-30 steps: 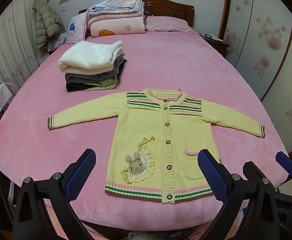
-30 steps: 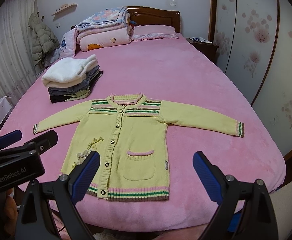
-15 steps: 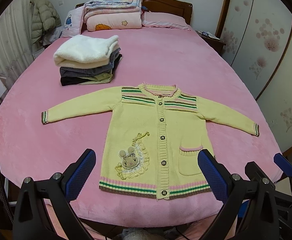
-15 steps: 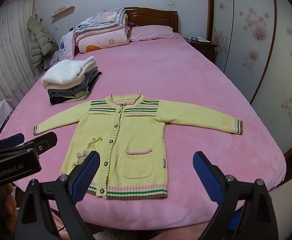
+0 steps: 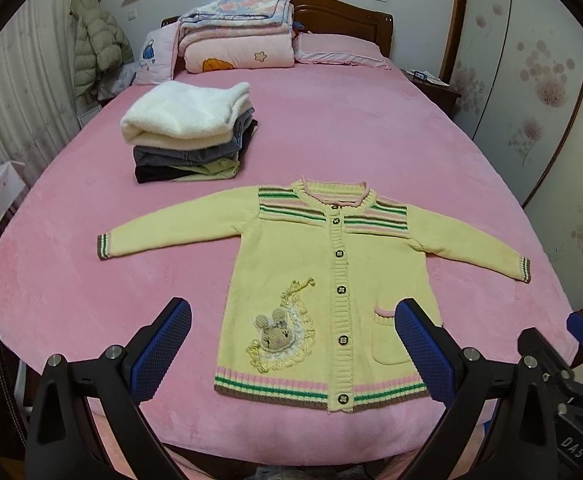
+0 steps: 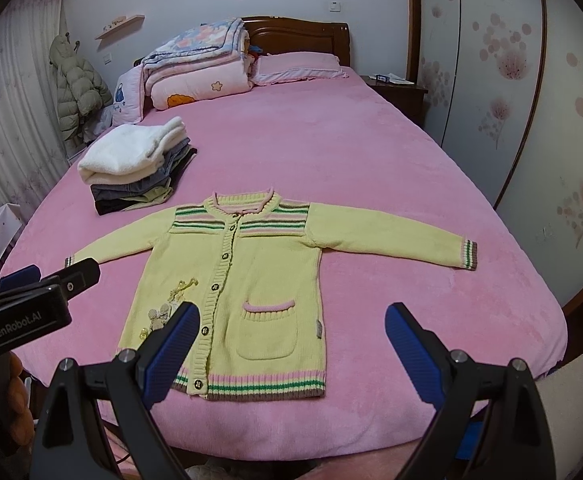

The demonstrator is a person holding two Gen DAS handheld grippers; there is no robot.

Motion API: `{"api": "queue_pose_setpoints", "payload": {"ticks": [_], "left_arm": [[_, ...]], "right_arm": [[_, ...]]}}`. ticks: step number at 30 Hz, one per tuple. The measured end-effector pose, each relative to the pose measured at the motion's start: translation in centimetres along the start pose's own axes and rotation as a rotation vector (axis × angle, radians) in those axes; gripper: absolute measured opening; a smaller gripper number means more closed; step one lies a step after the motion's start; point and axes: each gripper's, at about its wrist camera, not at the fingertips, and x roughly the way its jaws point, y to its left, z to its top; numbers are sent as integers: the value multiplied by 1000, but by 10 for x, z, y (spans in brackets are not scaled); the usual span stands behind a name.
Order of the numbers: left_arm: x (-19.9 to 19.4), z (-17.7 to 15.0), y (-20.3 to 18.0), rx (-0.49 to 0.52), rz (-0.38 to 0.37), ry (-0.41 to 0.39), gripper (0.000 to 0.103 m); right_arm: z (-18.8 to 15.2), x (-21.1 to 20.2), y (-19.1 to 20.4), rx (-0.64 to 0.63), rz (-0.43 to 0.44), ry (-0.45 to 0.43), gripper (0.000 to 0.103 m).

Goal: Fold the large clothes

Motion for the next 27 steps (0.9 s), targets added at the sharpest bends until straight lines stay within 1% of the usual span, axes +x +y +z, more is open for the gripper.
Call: {"api": "queue_pose_setpoints", "payload": {"ticks": [8, 11, 19, 23, 27], "left_arm": [[2, 5, -7, 24, -17, -3, 101], [0, 10, -10, 23, -35, -1, 101], [-4, 31, -22, 44, -51, -7, 101], [-2, 42, -26, 39, -67, -6, 101], [-3, 54, -28, 24, -83, -35, 101]], "right_arm": [[11, -1, -5, 1, 6, -17, 95], [19, -4, -6, -4, 11, -45, 95], [43, -14, -9, -15, 29, -115, 95], [52, -15, -11, -16, 36, -122, 95], [60, -12, -17, -14, 26, -131, 95]]}}
